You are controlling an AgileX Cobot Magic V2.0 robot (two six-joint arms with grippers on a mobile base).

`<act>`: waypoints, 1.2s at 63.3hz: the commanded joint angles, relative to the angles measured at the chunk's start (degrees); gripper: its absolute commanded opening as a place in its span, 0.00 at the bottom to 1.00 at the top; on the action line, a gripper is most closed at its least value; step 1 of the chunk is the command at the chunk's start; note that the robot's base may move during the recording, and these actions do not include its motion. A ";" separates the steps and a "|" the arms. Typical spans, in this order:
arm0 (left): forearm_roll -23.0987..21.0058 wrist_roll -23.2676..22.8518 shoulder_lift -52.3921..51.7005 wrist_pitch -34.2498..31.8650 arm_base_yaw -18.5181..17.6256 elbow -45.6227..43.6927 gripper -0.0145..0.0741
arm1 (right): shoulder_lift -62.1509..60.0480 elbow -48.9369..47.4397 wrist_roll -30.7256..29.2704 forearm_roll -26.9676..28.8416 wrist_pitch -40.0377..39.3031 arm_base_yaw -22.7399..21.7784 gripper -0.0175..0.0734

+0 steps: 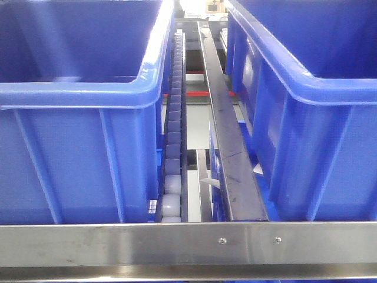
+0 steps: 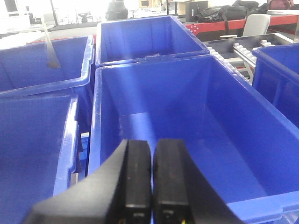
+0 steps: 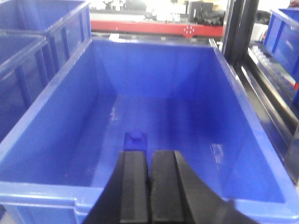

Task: Pick and sort blue part to right shelf

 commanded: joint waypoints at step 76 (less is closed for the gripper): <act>-11.17 -0.06 -9.25 -46.56 16.53 44.63 0.30 | -0.60 -1.18 -0.50 -1.07 -5.76 -0.30 0.23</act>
